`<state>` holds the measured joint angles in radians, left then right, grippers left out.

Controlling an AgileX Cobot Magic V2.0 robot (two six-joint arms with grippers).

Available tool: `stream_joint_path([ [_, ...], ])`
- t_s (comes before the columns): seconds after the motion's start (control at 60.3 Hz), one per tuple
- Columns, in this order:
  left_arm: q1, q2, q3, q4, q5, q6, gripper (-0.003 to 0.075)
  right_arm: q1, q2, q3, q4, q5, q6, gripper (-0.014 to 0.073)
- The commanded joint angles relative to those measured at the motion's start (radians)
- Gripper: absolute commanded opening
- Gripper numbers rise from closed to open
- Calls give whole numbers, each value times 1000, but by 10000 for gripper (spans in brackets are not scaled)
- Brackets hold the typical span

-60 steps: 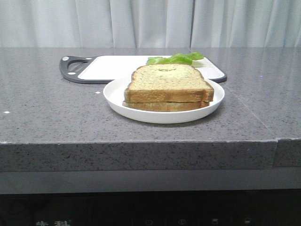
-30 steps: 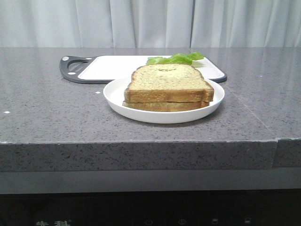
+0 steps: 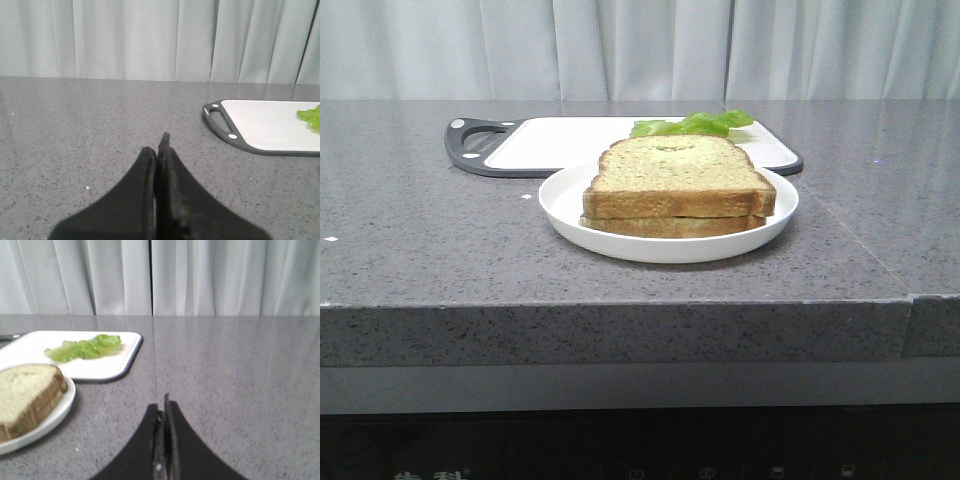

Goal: Left arm grabs bread, right arm adds lettuce

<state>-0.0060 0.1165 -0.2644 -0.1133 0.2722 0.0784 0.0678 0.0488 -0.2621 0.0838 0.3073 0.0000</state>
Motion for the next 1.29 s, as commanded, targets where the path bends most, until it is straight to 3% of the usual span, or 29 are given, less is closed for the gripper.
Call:
stream_joint_path([
  [0.0, 0, 116, -120, -10, -22, -9, -21, -6, 110, -140, -29, 27, -10, -61],
  [0.182, 0, 333, -245, -4, -18, -9, -21, -6, 318, -284, -31, 117, -10, -61],
  [0.282, 0, 365, -255, -4, -21, -9, -19, -6, 350, -297, -31, 122, -10, -55],
  [0.348, 0, 365, -255, -4, -24, -9, 3, -6, 349, -297, -31, 120, -10, -8],
  [0.398, 0, 365, -255, -10, -27, -9, 69, -6, 347, -297, -31, 118, -10, 71],
  [0.564, 0, 365, -255, -111, -49, -9, 468, -6, 345, -297, -31, 112, -10, 477],
  [0.613, 0, 365, -255, -185, -53, -9, 525, -6, 345, -297, -31, 113, -10, 569],
  [0.663, 0, 365, -258, -260, -44, -9, 546, -6, 345, -297, -31, 113, -10, 607],
  [0.878, -51, 523, -405, -335, 223, 41, 546, -6, 345, -297, -31, 112, -10, 609],
  [1.044, -157, 750, -601, -364, 391, 46, 546, -6, 345, -297, -31, 113, -10, 609],
  [1.276, -382, 1078, -838, -373, 454, 47, 545, -6, 345, -297, -31, 113, -10, 609],
])
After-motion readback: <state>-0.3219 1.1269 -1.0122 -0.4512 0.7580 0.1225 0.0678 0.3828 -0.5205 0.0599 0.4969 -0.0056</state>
